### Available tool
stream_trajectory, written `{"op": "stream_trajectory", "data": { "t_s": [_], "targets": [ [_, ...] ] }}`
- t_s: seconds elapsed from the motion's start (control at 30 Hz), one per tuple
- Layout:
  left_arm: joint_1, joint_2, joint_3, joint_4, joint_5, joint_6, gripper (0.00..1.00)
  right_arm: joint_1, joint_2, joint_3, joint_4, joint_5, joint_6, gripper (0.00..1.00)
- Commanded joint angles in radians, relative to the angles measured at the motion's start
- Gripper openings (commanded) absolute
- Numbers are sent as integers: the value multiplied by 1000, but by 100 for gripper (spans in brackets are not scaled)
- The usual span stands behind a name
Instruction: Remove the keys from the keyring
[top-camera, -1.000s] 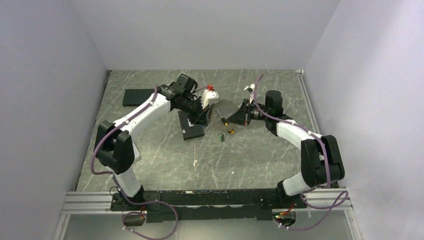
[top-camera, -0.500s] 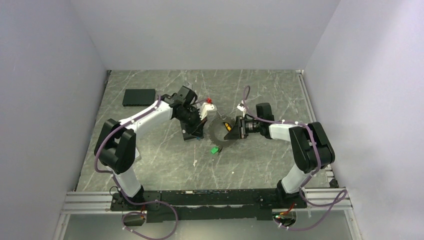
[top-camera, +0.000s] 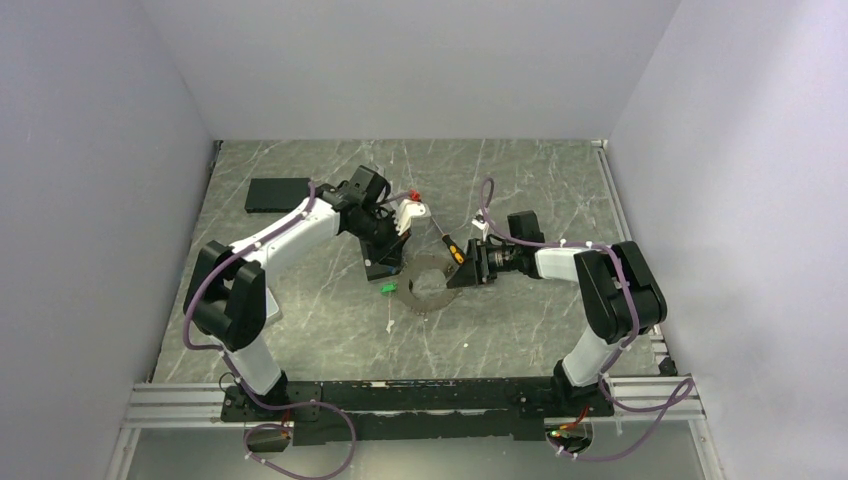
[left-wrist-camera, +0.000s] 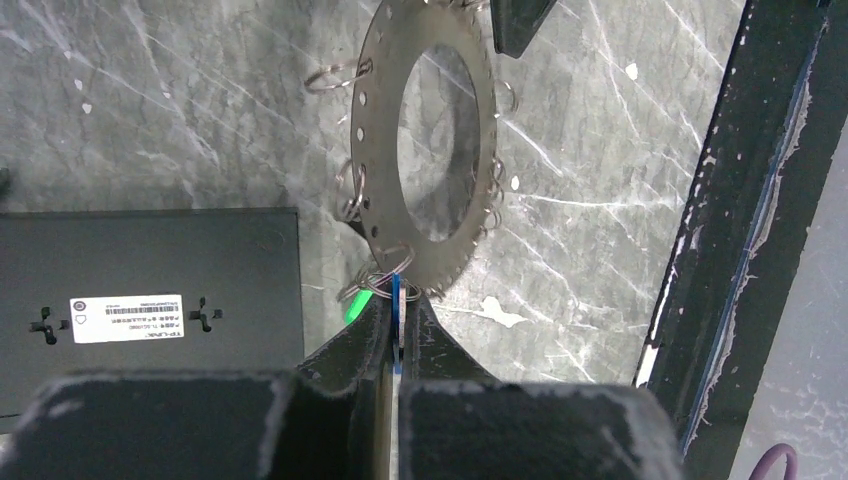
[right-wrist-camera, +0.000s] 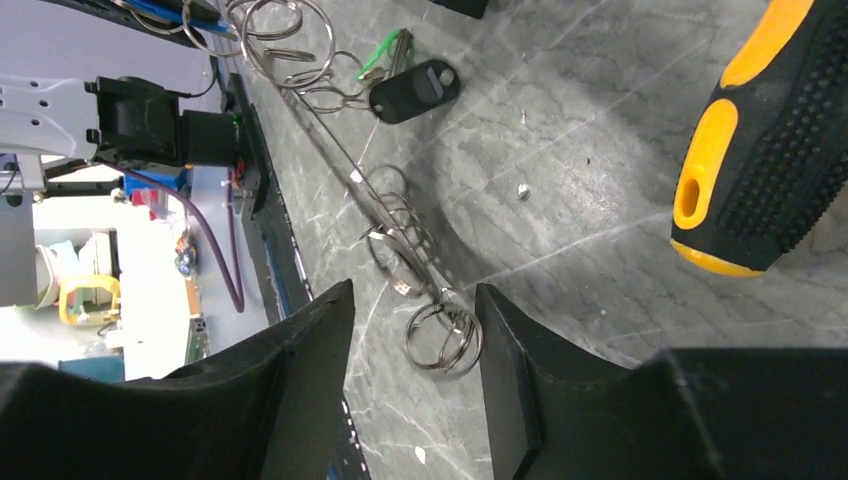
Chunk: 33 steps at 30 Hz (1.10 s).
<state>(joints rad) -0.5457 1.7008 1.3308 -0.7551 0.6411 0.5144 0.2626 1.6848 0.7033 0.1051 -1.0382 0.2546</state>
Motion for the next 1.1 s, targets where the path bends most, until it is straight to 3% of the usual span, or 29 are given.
{"op": "stream_trajectory", "data": {
  "t_s": [0.0, 0.17, 0.5, 0.7, 1.07],
  "targets": [
    [0, -36, 64, -43, 12, 51, 0, -1, -43, 30, -49, -16, -50, 55],
    [0, -44, 78, -82, 16, 73, 0, -2, -54, 69, -173, -7, -124, 63],
    [0, -40, 130, -176, 64, 110, 0, 0, -247, 168, -271, 68, -329, 63],
    [-2, -38, 144, -189, 85, 105, 0, 19, -319, 171, -212, 113, -367, 56],
    [-2, -44, 153, -205, 122, 89, 0, 195, -312, 161, -53, 166, -300, 36]
  ]
}}
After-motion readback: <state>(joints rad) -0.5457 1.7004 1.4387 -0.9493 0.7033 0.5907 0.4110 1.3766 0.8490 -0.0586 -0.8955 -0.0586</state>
